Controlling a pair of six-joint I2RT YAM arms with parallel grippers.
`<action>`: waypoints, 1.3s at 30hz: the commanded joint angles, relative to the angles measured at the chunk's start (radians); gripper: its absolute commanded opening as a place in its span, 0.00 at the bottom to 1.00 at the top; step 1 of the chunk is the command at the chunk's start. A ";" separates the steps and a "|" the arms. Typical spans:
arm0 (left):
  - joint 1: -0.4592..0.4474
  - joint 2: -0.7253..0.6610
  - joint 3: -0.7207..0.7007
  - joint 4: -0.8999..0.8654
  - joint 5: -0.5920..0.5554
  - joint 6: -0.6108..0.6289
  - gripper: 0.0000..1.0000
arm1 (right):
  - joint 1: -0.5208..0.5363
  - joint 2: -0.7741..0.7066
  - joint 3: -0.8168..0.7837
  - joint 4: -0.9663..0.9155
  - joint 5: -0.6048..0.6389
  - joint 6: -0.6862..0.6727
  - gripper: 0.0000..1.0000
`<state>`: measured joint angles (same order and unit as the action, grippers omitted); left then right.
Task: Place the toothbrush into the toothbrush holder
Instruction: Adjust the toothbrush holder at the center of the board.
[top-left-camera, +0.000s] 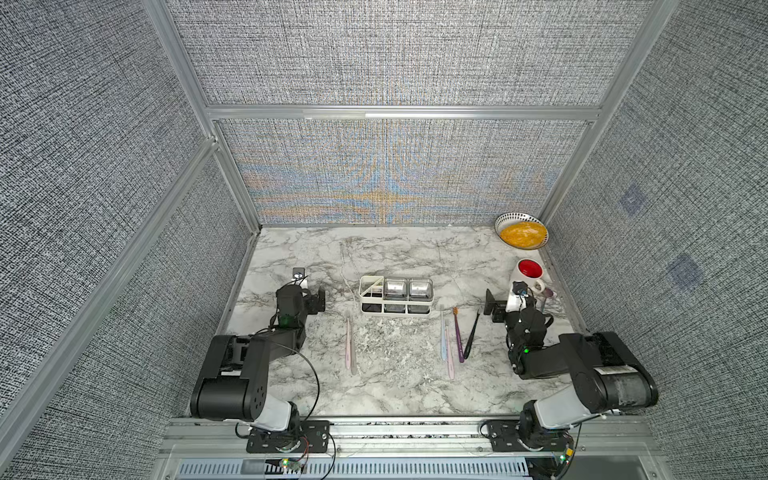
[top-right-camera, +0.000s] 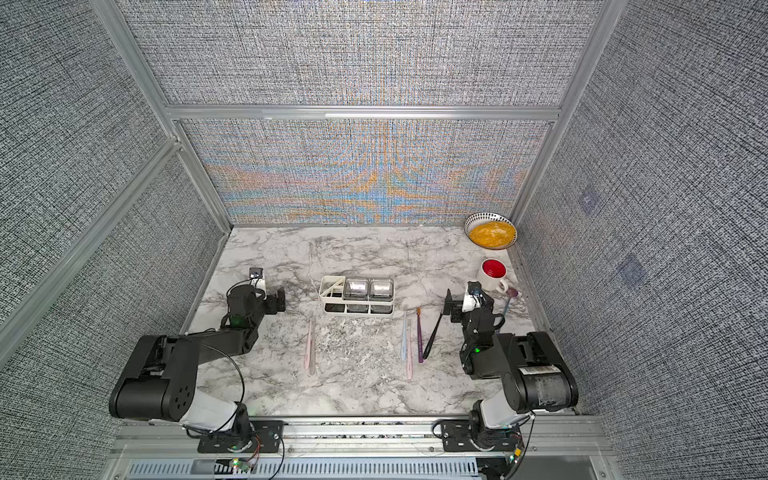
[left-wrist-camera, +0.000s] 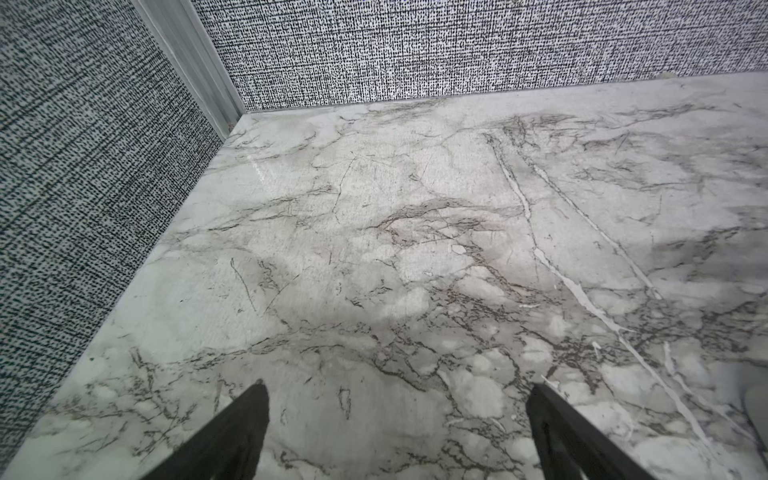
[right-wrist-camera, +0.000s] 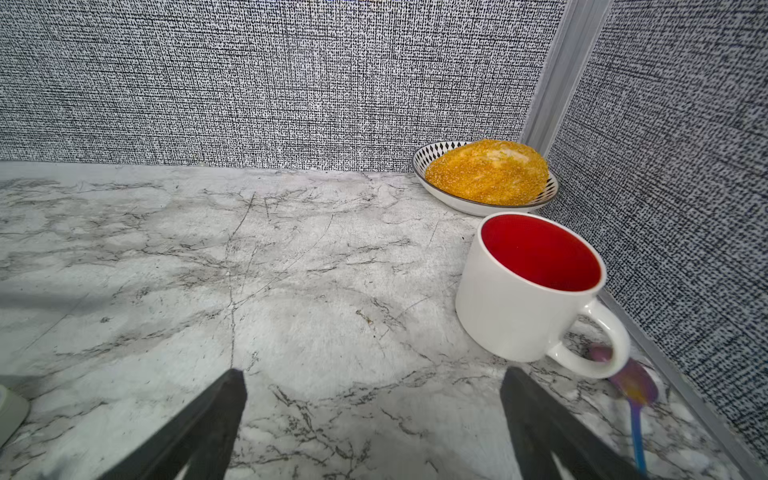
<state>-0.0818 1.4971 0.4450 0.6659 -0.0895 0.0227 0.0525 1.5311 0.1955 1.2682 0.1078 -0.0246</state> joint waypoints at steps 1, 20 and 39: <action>0.001 -0.006 -0.002 0.035 0.020 0.014 0.99 | 0.002 -0.001 0.003 0.045 0.013 -0.006 0.98; 0.003 -0.006 0.000 0.032 0.021 0.008 0.99 | 0.002 0.000 0.003 0.045 0.013 -0.006 0.98; -0.056 -0.197 0.624 -1.258 -0.177 -0.488 0.95 | 0.203 -0.155 0.586 -1.033 0.017 0.173 0.98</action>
<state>-0.1234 1.3254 1.0321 -0.2886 -0.2871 -0.3054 0.2028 1.3693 0.7471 0.4721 0.1333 0.1055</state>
